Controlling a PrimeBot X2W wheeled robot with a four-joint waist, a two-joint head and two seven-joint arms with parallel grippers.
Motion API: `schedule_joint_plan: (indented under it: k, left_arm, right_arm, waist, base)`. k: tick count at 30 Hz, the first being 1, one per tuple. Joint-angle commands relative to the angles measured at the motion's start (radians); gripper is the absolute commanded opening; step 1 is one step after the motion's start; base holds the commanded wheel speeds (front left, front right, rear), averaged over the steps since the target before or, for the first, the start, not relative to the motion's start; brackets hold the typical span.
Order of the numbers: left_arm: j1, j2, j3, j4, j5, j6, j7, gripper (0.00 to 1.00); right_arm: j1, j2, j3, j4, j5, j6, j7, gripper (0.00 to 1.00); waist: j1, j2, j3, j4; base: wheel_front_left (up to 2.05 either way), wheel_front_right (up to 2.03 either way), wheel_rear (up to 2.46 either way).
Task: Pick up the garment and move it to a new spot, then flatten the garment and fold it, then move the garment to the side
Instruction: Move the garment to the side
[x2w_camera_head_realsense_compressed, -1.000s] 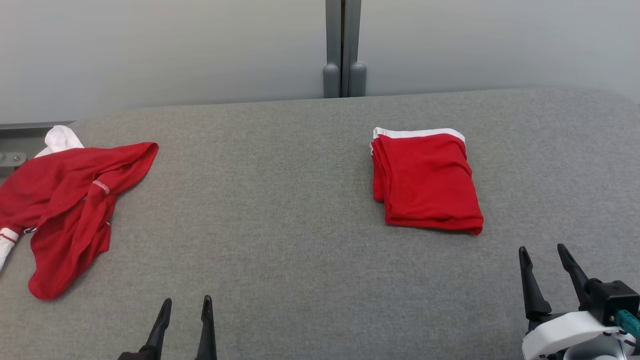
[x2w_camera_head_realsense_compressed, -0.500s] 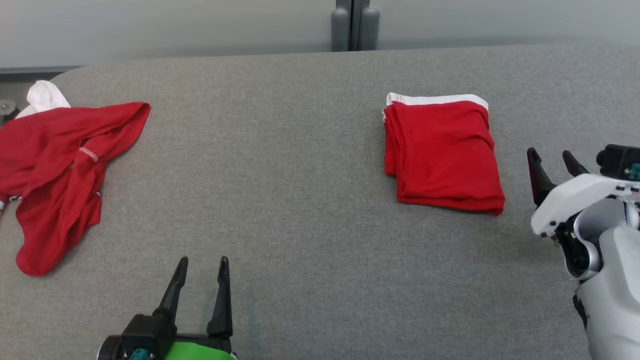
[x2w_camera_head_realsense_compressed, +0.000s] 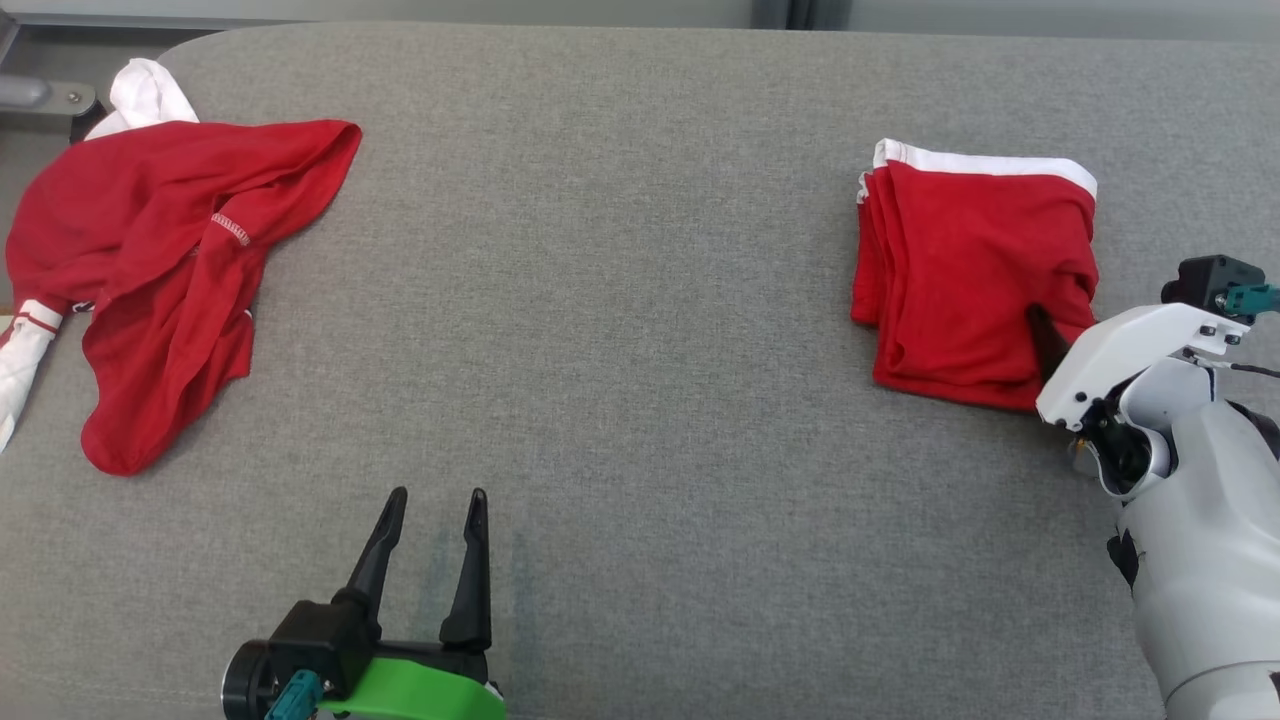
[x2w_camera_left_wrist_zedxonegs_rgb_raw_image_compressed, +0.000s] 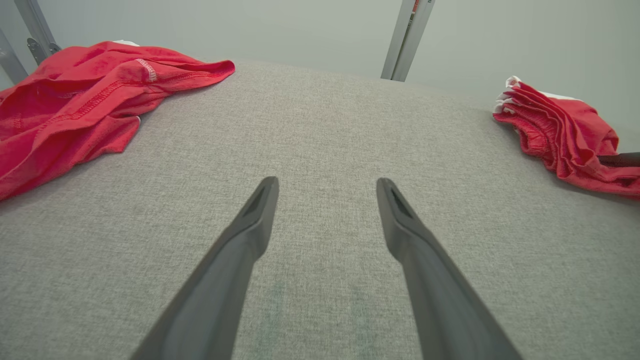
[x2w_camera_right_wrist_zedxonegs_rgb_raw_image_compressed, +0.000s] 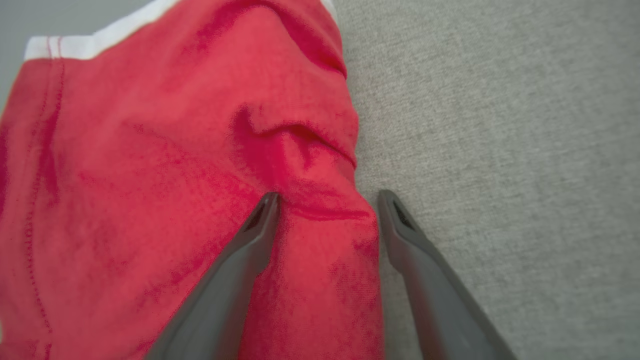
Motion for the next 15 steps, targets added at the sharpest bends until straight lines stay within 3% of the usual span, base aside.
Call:
schedule_joint_plan:
  k: [1, 2, 7, 15]
  left_arm:
    - [-0.016, 0.003, 0.001, -0.001, -0.009, 0.007, 0.000, 1.00]
    - [-0.017, 0.003, 0.002, -0.003, -0.005, 0.007, 0.000, 1.00]
    - [-0.016, 0.003, 0.020, -0.008, 0.016, 0.001, 0.000, 1.00]
    - [-0.055, 0.003, 0.065, -0.019, 0.080, -0.034, 0.000, 1.00]
  right_arm:
    - [-0.006, 0.012, -0.009, 0.026, 0.012, -0.001, 0.008, 0.50]
    - [-0.013, 0.016, -0.021, 0.035, 0.024, -0.001, -0.006, 0.00]
    - [-0.063, 0.028, -0.020, 0.047, 0.053, -0.001, -0.030, 0.00]
    - [-0.121, -0.028, -0.010, 0.028, 0.080, -0.001, -0.068, 0.00]
  waist:
    - [0.0000, 0.0000, 0.006, 0.003]
    - [0.0000, 0.0000, 0.007, -0.003]
    - [0.0000, 0.0000, 0.019, -0.080]
    - [0.0000, 0.0000, 0.105, -0.310]
  base:
    - [0.00, 0.00, 0.00]
    - [0.00, 0.00, 0.00]
    - [0.00, 0.00, 0.00]
    - [0.00, 0.00, 0.00]
